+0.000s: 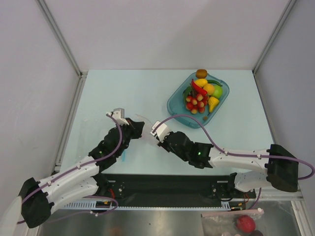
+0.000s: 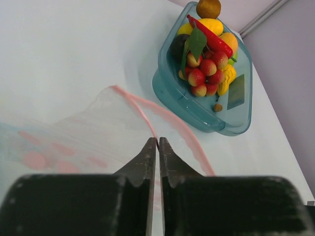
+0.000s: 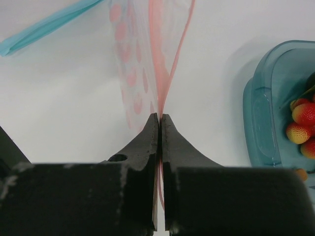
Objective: Place the food in the zip-top bag and seal the zipper
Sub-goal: Open the zipper of the food storage bag.
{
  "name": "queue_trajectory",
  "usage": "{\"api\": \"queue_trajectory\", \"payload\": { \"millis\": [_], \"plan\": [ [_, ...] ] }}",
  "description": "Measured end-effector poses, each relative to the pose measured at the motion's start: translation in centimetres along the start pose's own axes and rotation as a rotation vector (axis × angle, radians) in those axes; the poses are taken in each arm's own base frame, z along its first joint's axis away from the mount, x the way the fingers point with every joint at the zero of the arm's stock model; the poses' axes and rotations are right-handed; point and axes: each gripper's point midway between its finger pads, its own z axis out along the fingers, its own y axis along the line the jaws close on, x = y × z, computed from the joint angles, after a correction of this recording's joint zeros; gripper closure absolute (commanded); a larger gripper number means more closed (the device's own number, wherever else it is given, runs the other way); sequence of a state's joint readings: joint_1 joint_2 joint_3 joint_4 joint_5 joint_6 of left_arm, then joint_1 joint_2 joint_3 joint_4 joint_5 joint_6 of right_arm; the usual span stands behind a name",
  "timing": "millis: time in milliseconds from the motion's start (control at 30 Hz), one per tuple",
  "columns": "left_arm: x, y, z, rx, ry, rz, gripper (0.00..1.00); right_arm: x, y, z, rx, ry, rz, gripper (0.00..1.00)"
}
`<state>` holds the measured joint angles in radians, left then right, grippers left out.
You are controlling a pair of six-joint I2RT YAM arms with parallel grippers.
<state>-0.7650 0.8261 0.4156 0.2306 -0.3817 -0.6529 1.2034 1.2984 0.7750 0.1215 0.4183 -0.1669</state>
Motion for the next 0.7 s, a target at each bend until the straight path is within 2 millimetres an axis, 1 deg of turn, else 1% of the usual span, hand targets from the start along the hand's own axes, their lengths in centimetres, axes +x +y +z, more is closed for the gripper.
{"api": "queue_trajectory", "payload": {
  "millis": [33,100,133,167,233,267,333,367,467,533,567,700],
  "plan": [
    [0.1,0.0,0.0,-0.001,0.003,0.003,0.96,0.1,0.1,0.0,-0.002,0.002,-0.001,1.0],
    [0.2,0.0,0.1,0.0,0.006,0.005,1.0,0.1,0.2,0.1,-0.009,0.007,-0.003,0.96],
    [0.2,0.0,0.1,0.0,0.006,0.007,1.0,0.1,0.2,0.1,-0.012,0.008,-0.005,0.92],
    [0.1,0.0,0.1,0.0,0.005,0.008,1.0,0.1,0.3,0.1,-0.016,0.009,-0.005,0.86],
    [0.2,0.0,0.0,0.001,0.006,0.009,1.0,0.1,0.5,0.1,-0.025,0.009,-0.008,0.8],
    [0.2,0.0,0.0,0.005,0.009,0.01,1.0,0.1,0.5,0.1,-0.029,0.011,-0.01,0.73],
    [0.4,-0.2,0.1,0.018,0.016,0.018,1.0,0.0,0.7,0.1,-0.038,0.01,-0.007,0.66],
    [0.4,-0.4,0.1,0.027,0.019,0.024,1.0,0.0,0.8,0.1,-0.041,0.009,-0.007,0.6],
    [1.0,-0.9,0.3,0.056,0.043,0.045,1.0,-0.1,0.9,0.1,-0.051,0.007,0.001,0.55],
    [1.4,-1.1,0.5,0.068,0.062,0.06,1.0,-0.1,0.9,0.2,-0.057,0.007,0.012,0.53],
    [1.7,-1.2,0.6,0.073,0.073,0.066,1.0,-0.1,0.8,0.2,-0.06,0.007,0.019,0.5],
    [2.3,-1.5,0.8,0.096,0.101,0.079,1.0,-0.2,-0.1,0.3,-0.062,0.002,0.067,0.47]
  ]
}}
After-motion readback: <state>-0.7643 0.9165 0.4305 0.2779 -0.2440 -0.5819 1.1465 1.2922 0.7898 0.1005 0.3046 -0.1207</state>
